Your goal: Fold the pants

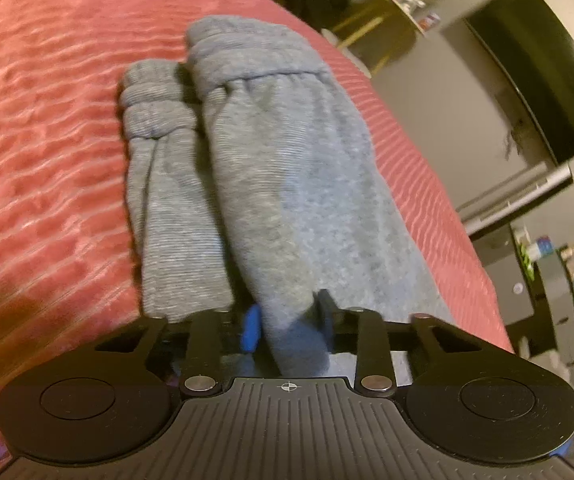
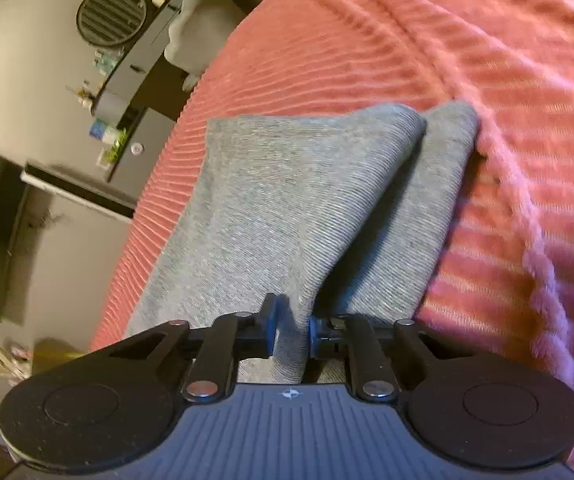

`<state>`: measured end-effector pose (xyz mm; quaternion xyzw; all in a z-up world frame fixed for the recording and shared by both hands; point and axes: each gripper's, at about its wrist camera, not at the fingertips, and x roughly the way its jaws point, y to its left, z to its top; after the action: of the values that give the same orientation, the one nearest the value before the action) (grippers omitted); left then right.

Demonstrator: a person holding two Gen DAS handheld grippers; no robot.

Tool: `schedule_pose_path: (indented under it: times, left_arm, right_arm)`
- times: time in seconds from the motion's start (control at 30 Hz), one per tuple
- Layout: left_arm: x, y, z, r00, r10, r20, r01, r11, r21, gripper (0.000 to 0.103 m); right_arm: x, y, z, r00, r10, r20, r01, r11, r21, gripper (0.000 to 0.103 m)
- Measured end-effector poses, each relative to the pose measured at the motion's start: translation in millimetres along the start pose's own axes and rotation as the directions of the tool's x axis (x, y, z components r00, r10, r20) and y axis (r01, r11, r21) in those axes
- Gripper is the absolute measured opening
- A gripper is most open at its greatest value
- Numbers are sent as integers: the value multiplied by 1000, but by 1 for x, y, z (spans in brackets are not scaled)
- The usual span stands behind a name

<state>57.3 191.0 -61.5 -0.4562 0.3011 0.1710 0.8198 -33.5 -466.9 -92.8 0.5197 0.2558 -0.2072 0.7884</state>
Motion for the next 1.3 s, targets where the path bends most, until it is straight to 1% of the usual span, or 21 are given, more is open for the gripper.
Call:
schedule_pose_path:
  times: [0.07, 0.13, 0.2, 0.27, 0.33, 0.43, 0.5, 0.57, 0.6, 0.63, 0.7, 0.77, 0.83, 1.0, 1.07, 1.2, 1.23, 1.27, 1.3]
  left_arm:
    - [1, 5, 2, 1000, -9, -7, 9, 999, -35, 17]
    - [-4, 7, 3, 1000, -21, -3, 21, 998, -58, 14]
    - [-14, 6, 3, 999, -45, 13, 45, 998, -50, 13]
    - [-30, 0, 3, 995, -93, 40, 94, 995, -20, 12]
    - [-45, -7, 3, 991, -122, 49, 121, 992, 26, 12]
    - [-61, -14, -1, 991, -121, 53, 115, 987, 112, 12]
    - [-66, -15, -5, 994, -95, 45, 88, 984, 154, 12]
    - [-60, -15, -6, 999, -44, 22, 40, 984, 175, 12]
    - [-56, -14, -6, 1000, -27, 8, 26, 985, 173, 12]
    - [-51, -15, -7, 1000, -6, -7, 7, 986, 167, 13]
    - [-44, -14, -8, 999, 22, -29, -17, 987, 158, 14]
    - [-40, -15, -9, 998, 46, -35, -40, 987, 155, 19]
    - [-39, -15, -10, 998, 54, -28, -49, 987, 151, 20]
    - [-38, -10, -8, 998, 47, -29, -43, 993, 112, 20]
    - [-38, -7, -8, 998, 44, -34, -40, 994, 99, 20]
    - [-36, -4, -7, 998, 51, -42, -48, 995, 85, 20]
    - [-35, -3, -7, 998, 53, -42, -49, 995, 85, 20]
    - [-35, -3, -7, 998, 56, -41, -52, 995, 85, 20]
    - [-36, -4, -8, 998, 57, -41, -53, 995, 84, 20]
  right_arm:
    - [-1, 10, 2, 999, -32, 10, 33, 998, -50, 9]
    - [-3, 19, 4, 998, -61, 31, 64, 993, -104, 5]
    - [-9, 29, 7, 995, -78, 54, 85, 986, -142, 5]
    - [-25, 41, 10, 993, -57, 105, 76, 981, -180, 4]
    - [-44, 52, 13, 986, -21, 164, 58, 973, -221, 4]
    - [-62, 54, 12, 975, -16, 220, 78, 957, -278, 4]
    - [-62, 46, 10, 973, -44, 225, 111, 949, -295, 4]
    - [-52, 34, 8, 977, -92, 194, 145, 950, -276, 4]
    - [-48, 28, 7, 980, -98, 171, 141, 956, -256, 4]
    - [-44, 23, 5, 983, -95, 154, 131, 963, -237, 4]
    - [-42, 19, 2, 983, -94, 158, 129, 965, -227, 6]
    - [-40, 17, 2, 986, -78, 145, 106, 974, -200, 8]
    - [-37, 14, 2, 989, -70, 128, 92, 980, -177, 9]
    - [-30, 8, 4, 994, -53, 98, 67, 988, -141, 9]
    - [-30, 7, 4, 992, -60, 112, 76, 987, -144, 6]
    - [-26, 9, 7, 991, -69, 112, 85, 985, -153, 7]
    - [-26, 8, 9, 991, -68, 119, 85, 987, -136, 11]
    - [-25, 5, 12, 990, -64, 125, 77, 991, -106, 23]
    - [-24, 1, 15, 989, -61, 131, 71, 995, -67, 30]
